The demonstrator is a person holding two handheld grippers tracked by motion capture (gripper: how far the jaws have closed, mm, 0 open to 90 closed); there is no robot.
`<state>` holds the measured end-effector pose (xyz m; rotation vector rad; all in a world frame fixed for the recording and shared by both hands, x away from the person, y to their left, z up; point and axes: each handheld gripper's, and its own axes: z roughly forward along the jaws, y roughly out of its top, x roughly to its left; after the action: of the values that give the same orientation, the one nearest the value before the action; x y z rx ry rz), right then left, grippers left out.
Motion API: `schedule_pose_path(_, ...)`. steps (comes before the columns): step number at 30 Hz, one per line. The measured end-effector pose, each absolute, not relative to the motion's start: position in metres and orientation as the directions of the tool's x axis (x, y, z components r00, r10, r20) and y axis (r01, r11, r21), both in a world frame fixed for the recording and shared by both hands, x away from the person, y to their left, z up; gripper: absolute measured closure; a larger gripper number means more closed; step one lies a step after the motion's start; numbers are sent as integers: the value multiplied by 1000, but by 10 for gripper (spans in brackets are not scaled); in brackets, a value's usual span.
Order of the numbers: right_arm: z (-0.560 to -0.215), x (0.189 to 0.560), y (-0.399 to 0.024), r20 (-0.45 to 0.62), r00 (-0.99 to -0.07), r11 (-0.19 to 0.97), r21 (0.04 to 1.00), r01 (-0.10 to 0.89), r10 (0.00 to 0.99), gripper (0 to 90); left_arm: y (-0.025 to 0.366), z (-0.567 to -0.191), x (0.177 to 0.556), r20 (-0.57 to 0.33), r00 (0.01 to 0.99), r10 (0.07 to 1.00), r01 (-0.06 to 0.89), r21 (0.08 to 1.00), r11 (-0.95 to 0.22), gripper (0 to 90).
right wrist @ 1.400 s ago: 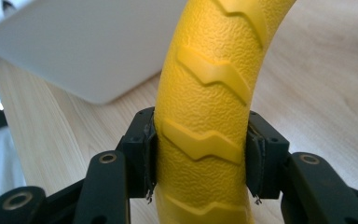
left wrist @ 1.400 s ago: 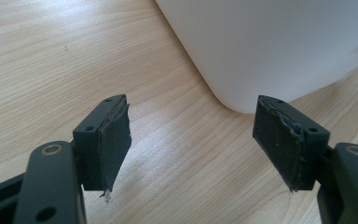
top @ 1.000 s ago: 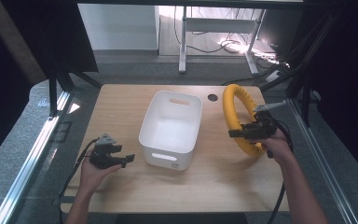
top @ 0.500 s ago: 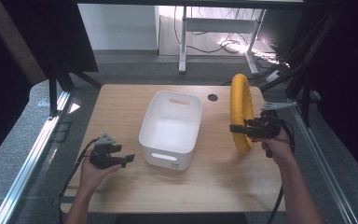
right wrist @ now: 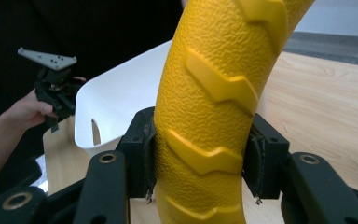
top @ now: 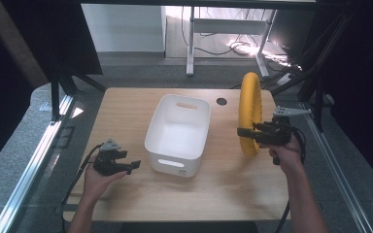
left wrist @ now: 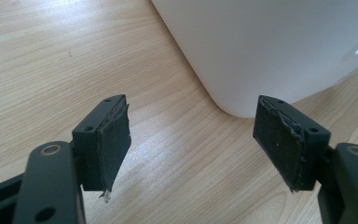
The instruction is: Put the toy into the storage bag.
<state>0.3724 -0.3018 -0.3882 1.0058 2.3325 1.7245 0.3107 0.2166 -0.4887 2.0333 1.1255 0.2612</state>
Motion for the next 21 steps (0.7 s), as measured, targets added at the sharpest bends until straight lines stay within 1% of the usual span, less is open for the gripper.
schedule_pose_path(7, -389, 365, -296, 298, -780, 121, 896, 428, 551, 517, 217, -489, 311, -179, 588, 789, 627, 717, -305, 275)
schedule_pose_path(15, -392, 351, -280, 274, -762, 61, 924, 379, 587, 515, 215, -489, 312, -182, 587, 789, 627, 719, -300, 275)
schedule_pose_path(18, -389, 342, -267, 247, -752, 30, 942, 333, 611, 516, 215, -489, 312, -181, 588, 788, 627, 718, -303, 275)
schedule_pose_path(21, -387, 338, -260, 233, -747, 22, 949, 314, 622, 515, 215, -489, 312, -181, 589, 788, 627, 718, -303, 275)
